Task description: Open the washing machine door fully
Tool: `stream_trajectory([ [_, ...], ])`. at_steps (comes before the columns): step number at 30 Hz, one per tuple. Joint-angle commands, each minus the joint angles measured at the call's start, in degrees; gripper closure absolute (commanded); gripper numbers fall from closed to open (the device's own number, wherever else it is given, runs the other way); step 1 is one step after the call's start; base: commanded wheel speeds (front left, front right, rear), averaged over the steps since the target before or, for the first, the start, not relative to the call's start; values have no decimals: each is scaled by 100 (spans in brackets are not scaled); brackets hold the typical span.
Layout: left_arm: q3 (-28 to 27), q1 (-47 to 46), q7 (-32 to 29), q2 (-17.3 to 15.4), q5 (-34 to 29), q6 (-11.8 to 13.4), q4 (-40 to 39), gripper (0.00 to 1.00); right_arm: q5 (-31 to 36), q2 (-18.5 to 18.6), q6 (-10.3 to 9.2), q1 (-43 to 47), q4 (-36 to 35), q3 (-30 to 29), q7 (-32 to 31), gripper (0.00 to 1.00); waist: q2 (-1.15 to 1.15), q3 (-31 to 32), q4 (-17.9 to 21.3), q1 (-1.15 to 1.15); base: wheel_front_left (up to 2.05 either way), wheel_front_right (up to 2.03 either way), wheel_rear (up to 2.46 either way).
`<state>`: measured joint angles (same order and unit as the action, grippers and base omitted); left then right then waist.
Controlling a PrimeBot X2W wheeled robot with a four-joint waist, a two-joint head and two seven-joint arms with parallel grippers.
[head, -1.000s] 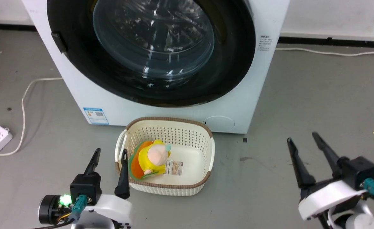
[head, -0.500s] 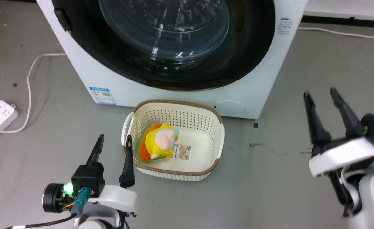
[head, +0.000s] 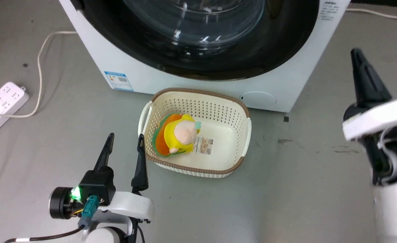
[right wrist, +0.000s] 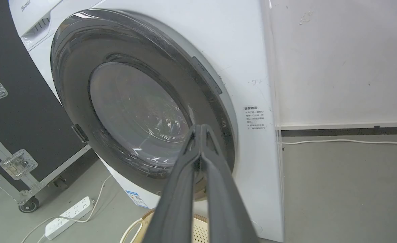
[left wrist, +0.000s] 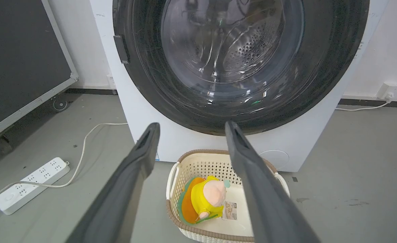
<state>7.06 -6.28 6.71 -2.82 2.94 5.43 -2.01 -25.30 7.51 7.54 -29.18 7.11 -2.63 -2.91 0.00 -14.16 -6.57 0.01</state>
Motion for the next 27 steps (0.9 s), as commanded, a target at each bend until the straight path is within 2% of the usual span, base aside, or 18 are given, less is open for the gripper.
stream_trajectory([
  [1,46,-109,56,-4,34,44,-31,0,-129,-12,-3,-212,58,-41,-45,100,0,-60,-38,-1,0,0,0],
  [11,192,-253,176,-4,84,162,-88,0,-949,-161,-3,-1246,943,-690,-792,100,0,-373,-238,-1,0,0,0],
  [19,373,-361,272,-4,170,275,-103,0,-1211,-208,-3,-2243,1903,-1223,-1286,100,0,-616,-406,-1,0,0,0],
  [27,553,-498,368,-5,255,379,-109,0,-1368,-25,-4,-3296,2755,-1740,-1752,100,0,-866,-617,-1,0,0,0],
])
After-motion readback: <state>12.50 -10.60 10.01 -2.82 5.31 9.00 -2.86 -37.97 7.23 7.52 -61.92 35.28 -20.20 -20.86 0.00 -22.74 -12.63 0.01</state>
